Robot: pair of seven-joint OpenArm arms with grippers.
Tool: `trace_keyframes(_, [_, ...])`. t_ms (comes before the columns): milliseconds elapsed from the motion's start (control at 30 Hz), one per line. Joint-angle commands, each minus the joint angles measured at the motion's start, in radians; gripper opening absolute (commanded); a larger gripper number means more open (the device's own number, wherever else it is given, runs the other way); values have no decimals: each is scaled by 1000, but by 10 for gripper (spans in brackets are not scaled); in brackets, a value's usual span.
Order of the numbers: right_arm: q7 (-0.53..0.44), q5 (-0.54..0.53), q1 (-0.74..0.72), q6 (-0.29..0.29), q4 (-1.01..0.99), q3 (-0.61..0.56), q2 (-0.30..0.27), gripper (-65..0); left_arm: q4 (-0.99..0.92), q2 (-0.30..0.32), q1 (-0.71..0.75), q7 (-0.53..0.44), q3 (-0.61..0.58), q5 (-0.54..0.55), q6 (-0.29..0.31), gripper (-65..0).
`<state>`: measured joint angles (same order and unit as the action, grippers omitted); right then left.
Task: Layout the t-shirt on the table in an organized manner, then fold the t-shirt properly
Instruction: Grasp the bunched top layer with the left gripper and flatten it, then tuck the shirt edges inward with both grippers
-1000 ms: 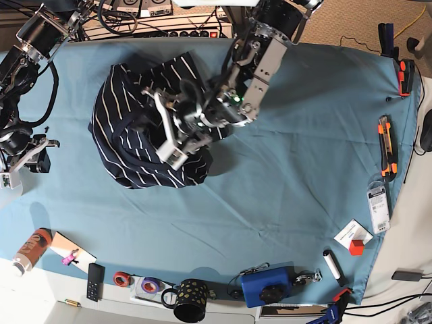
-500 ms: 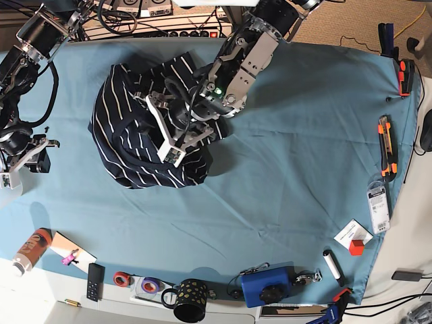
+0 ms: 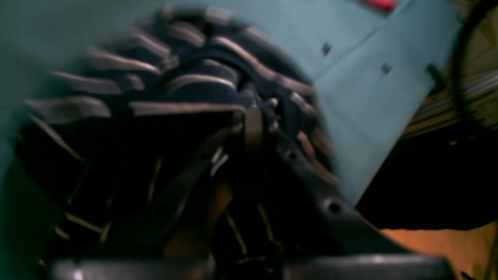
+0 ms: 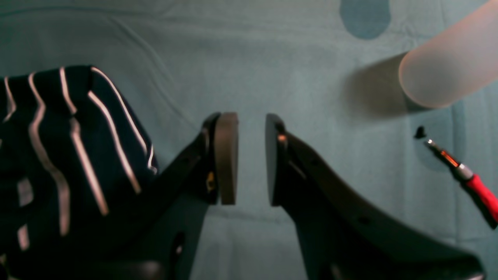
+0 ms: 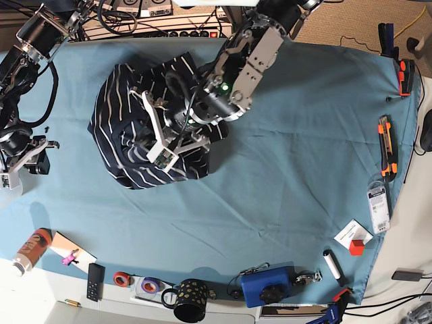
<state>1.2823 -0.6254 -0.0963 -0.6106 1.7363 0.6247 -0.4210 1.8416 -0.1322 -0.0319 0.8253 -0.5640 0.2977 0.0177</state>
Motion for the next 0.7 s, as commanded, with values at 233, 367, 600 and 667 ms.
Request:
trace_keyframes(233, [-27,-10,-17,-3,16,5,-22,-523,111,-25,19,96,-3,-63,6,-650])
trace_keyframes(367, [-27,-10,-17,-3,16,5,-22,-523,111,-25,79,128,-2,-76,6,-650])
trace_keyframes(600, [-26,-9,-17,-3,16,5,-22,-523,111,-25,99,262,-2,-232,5,-650])
trace_keyframes(667, [-26,-9,-17,-3,16,5,-22,-523,111,-25,106,268,-2,-246,1,-650])
